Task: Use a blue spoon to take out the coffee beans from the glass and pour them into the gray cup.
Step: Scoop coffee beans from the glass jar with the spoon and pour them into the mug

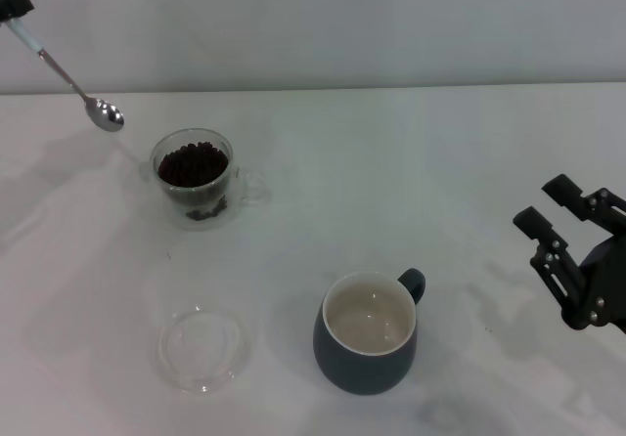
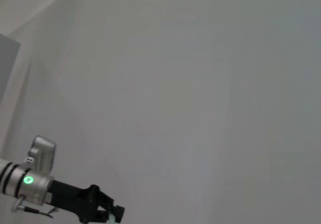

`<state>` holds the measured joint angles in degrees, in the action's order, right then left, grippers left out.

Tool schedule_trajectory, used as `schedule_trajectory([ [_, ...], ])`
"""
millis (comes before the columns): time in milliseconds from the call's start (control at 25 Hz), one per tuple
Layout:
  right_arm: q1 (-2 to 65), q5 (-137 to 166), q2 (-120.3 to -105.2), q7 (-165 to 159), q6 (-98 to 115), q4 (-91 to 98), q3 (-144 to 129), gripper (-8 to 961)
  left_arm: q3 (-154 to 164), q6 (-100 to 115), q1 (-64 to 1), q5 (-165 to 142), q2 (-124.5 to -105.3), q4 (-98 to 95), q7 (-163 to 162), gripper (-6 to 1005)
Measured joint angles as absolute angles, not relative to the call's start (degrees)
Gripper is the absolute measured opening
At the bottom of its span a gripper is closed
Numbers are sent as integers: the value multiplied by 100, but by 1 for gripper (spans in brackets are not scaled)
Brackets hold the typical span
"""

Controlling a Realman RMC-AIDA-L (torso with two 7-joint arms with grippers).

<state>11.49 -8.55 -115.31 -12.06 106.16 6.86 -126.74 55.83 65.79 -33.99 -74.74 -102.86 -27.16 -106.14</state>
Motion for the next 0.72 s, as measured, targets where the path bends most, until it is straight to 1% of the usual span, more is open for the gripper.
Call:
schedule_trajectory([
  [160, 1175, -854, -11531, -1206, 10618, 720, -12777, 366, 5583, 6457, -3462, -7591, -10211, -2716, -10805, 137],
  [400, 1159, -855, -11531, -1205, 10506, 829, -13005, 366, 5602, 6212, -3675, -8108, -10195, -2716, -11129, 137],
  [640, 1151, -857, -11531, -1204, 10319, 863, -13074, 366, 5611, 6125, -3920, -8675, -10252, -2699, -11276, 137],
  [680, 1148, -858, -11531, -1206, 10259, 882, -13080, 366, 5613, 6106, -3980, -8766, -10275, -2687, -11277, 137],
  [720, 1146, -858, -11531, -1215, 10202, 909, -13085, 366, 5617, 6050, -4091, -8950, -10355, -2689, -11278, 137],
])
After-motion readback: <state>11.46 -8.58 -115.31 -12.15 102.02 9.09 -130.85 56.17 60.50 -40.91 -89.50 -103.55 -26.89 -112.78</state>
